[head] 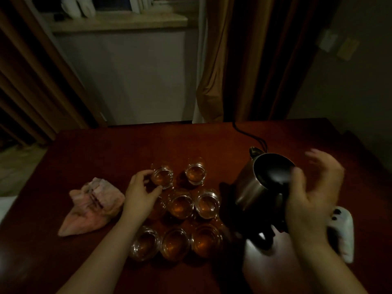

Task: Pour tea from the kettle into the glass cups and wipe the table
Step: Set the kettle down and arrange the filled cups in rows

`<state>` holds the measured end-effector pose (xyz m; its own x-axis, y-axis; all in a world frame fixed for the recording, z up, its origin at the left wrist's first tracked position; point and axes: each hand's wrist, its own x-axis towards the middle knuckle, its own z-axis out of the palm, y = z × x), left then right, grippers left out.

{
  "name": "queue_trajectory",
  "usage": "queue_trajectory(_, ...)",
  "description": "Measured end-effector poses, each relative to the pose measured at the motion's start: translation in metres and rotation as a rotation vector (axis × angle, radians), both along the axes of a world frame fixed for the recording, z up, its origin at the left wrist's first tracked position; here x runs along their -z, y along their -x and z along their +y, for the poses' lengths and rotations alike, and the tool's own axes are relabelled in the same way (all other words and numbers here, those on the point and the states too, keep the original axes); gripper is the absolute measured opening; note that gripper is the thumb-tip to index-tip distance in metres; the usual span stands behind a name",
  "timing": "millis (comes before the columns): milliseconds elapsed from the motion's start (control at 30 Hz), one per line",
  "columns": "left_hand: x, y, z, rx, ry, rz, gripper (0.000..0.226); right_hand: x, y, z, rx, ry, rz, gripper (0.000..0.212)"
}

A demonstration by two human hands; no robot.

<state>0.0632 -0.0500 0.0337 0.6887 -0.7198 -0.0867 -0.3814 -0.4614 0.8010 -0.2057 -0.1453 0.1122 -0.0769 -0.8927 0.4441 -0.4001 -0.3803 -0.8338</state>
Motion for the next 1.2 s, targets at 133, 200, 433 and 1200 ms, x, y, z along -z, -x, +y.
queue_trajectory(133, 0.004, -0.016, -0.025, 0.083, -0.163, -0.111, 0.079, 0.003, -0.083, -0.016, -0.555, -0.236, 0.477, 0.025)
queue_trajectory(200, 0.007, -0.023, -0.042, 0.135, -0.289, -0.123, 0.094, 0.024, -0.115, -0.033, -0.653, -0.391, 0.694, 0.053)
queue_trajectory(433, 0.023, -0.028, -0.074, 0.15, -0.51, -0.132, 0.103, 0.079, -0.156, -0.071, -0.715, -0.686, 0.969, 0.104)
queue_trajectory(1200, 0.031, -0.025, -0.164, 0.246, -0.382, -0.223, 0.088, 0.1, -0.18, -0.138, -0.473, -0.598, 0.913, 0.07)
